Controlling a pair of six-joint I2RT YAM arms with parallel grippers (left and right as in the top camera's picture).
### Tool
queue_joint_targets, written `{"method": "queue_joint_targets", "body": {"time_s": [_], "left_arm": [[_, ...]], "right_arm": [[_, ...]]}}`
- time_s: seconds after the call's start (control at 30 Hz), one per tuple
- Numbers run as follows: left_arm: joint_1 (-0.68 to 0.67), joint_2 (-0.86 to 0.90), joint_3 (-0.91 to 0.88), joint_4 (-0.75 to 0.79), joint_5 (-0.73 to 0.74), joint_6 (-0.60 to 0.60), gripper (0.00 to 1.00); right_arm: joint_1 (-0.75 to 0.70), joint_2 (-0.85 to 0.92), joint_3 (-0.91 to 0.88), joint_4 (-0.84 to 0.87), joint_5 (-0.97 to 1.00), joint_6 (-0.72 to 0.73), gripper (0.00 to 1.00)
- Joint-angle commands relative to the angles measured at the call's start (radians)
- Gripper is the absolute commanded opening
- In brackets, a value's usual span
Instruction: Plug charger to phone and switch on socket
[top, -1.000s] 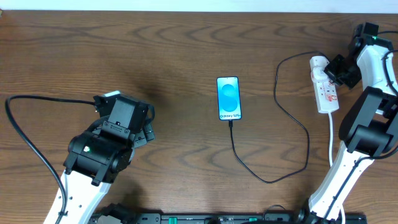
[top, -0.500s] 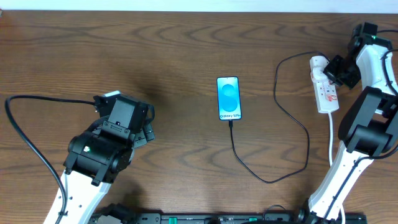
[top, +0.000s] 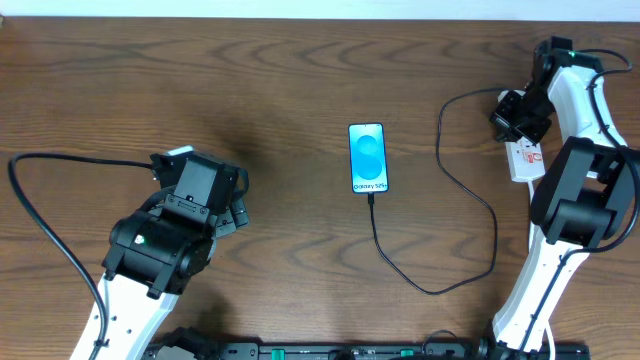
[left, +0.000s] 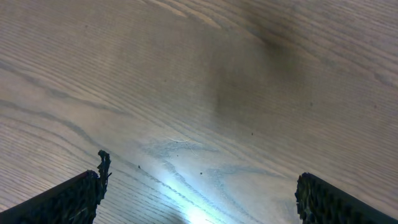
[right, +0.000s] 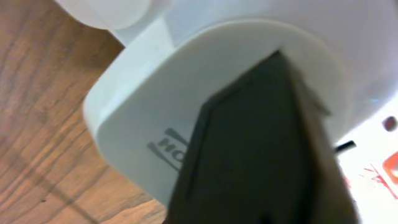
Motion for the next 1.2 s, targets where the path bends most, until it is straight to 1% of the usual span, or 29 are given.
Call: {"method": "queue_joint_targets", "body": {"time_s": [0.0, 0.07, 0.17, 0.27, 0.47, 0.63, 0.8, 1.0, 1.17], "left_arm": [[-0.003, 0.000, -0.004, -0.003, -0.018, -0.009, 1.00], [-0.003, 0.000, -0.004, -0.003, -0.018, -0.009, 0.99], [-0.003, 0.000, -0.004, -0.003, -0.018, -0.009, 1.00], [-0.003, 0.000, -0.004, -0.003, -0.018, -0.009, 1.00], [-0.003, 0.000, -0.004, -0.003, -0.018, -0.009, 1.00], [-0.003, 0.000, -0.004, -0.003, -0.017, -0.009, 1.00], [-0.003, -0.010, -0.004, -0.003, -0.017, -0.009, 1.00], [0.001, -0.073, -0.004, -0.003, -0.017, -0.009, 0.99], [0.060, -0.150, -0.004, -0.003, -0.017, -0.009, 1.00]], "right_arm": [[-0.006, -0.090, -0.006, -0.025, 0.204, 0.079, 0.01], [-0.026, -0.122, -0.006, -0.052, 0.283, 0.109, 0.01], [-0.051, -0.167, -0.006, -0.070, 0.338, 0.112, 0.01], [-0.080, -0.229, -0.006, -0.080, 0.340, 0.111, 0.01], [-0.109, -0.439, -0.006, -0.072, 0.327, 0.098, 0.01], [-0.108, -0.665, -0.006, 0.014, 0.226, 0.028, 0.01], [-0.108, -0.890, -0.006, 0.137, 0.120, 0.029, 0.01], [-0.108, -1.095, -0.006, 0.267, 0.085, 0.028, 0.02], [-0.108, -1.220, -0.006, 0.271, 0.085, -0.035, 0.01]]}}
